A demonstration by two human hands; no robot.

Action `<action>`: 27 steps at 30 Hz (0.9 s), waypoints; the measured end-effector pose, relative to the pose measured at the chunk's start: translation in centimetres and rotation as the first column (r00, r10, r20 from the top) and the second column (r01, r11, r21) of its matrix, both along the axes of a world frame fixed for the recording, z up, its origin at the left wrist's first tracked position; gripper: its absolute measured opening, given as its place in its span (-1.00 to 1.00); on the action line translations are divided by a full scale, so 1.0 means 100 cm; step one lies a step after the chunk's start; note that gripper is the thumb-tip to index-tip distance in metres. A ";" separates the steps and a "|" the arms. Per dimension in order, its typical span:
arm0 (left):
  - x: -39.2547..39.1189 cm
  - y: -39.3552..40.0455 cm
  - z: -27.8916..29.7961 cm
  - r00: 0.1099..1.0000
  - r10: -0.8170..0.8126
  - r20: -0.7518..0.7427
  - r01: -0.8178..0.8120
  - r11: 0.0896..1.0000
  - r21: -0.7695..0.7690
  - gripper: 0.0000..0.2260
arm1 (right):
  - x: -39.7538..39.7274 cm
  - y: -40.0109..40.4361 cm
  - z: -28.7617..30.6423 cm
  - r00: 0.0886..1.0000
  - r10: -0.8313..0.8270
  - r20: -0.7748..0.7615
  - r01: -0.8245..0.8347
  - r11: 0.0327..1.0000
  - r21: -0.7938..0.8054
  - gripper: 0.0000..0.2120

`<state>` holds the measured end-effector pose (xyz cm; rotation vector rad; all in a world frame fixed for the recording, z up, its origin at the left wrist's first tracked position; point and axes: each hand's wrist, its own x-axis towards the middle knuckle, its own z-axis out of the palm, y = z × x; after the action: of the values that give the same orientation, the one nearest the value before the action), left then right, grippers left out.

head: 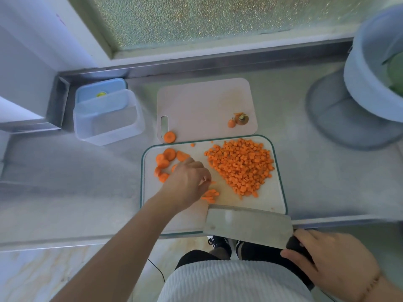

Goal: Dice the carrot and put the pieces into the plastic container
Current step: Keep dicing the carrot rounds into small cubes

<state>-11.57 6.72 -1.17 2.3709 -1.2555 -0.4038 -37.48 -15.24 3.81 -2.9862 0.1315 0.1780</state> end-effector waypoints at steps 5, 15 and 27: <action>-0.011 0.006 -0.007 0.995 -0.049 0.090 0.050 0.999 -0.007 -0.82 | 0.000 -0.006 0.007 0.996 -0.092 -0.016 0.092 0.994 0.053 -0.39; -0.031 0.031 -0.014 0.990 -0.117 0.074 0.112 0.991 0.073 -0.60 | 0.020 0.028 -0.008 0.881 -0.301 -0.367 0.474 0.554 0.685 -0.38; -0.076 -0.009 -0.015 0.921 0.373 -0.109 -0.370 0.928 0.054 -0.84 | 0.053 0.076 -0.009 0.873 -0.297 -0.386 0.487 0.562 0.669 -0.56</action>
<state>-19.16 5.78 -2.70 2.4996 -0.7260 -0.4345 -32.22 -7.66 2.94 -2.0104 0.5968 0.4101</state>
